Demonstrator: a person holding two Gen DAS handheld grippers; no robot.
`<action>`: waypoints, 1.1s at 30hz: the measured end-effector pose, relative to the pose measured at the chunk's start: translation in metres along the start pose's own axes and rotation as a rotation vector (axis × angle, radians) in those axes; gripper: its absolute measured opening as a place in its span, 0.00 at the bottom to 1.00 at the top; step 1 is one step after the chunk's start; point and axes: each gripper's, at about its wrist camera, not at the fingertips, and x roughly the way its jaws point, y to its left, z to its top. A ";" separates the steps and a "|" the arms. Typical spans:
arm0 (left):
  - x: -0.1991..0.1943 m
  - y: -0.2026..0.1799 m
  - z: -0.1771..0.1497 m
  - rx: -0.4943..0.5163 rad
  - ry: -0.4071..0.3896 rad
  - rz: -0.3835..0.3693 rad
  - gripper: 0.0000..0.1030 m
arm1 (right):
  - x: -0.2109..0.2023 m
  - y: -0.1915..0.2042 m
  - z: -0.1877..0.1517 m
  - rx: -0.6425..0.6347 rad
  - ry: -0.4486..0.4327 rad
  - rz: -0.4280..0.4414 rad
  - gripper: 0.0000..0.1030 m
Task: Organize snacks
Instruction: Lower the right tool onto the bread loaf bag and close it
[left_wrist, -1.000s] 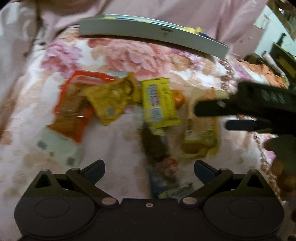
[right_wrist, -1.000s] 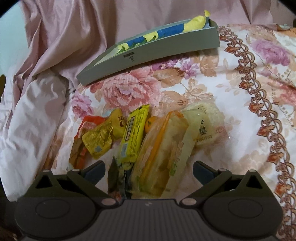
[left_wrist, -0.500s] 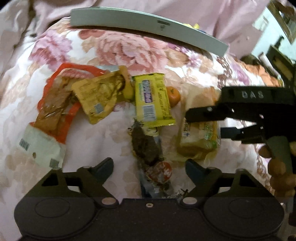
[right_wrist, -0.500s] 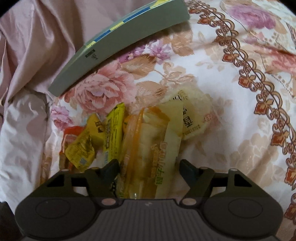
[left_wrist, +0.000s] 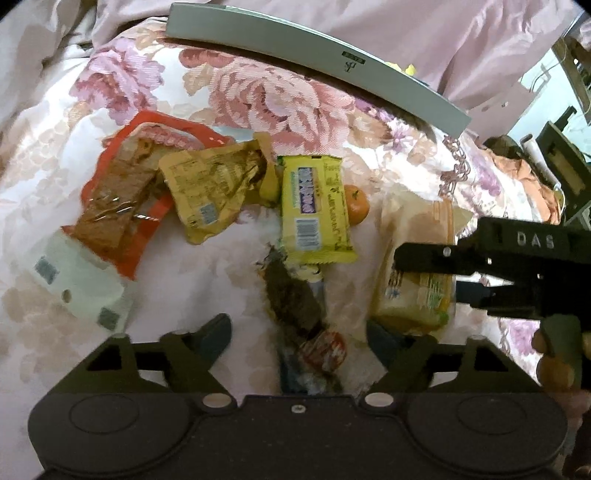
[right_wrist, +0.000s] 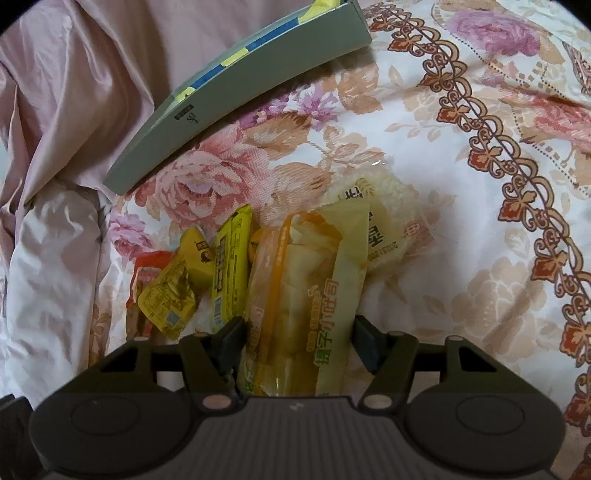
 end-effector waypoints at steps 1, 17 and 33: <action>0.002 -0.002 0.000 0.016 0.000 0.003 0.81 | -0.001 0.000 0.000 -0.006 -0.003 -0.003 0.65; -0.007 0.011 -0.001 -0.031 -0.008 0.064 0.44 | -0.015 -0.001 0.000 -0.043 -0.052 -0.008 0.65; -0.007 0.009 -0.004 -0.057 -0.041 -0.003 0.19 | -0.006 0.005 -0.005 -0.079 0.002 0.010 0.65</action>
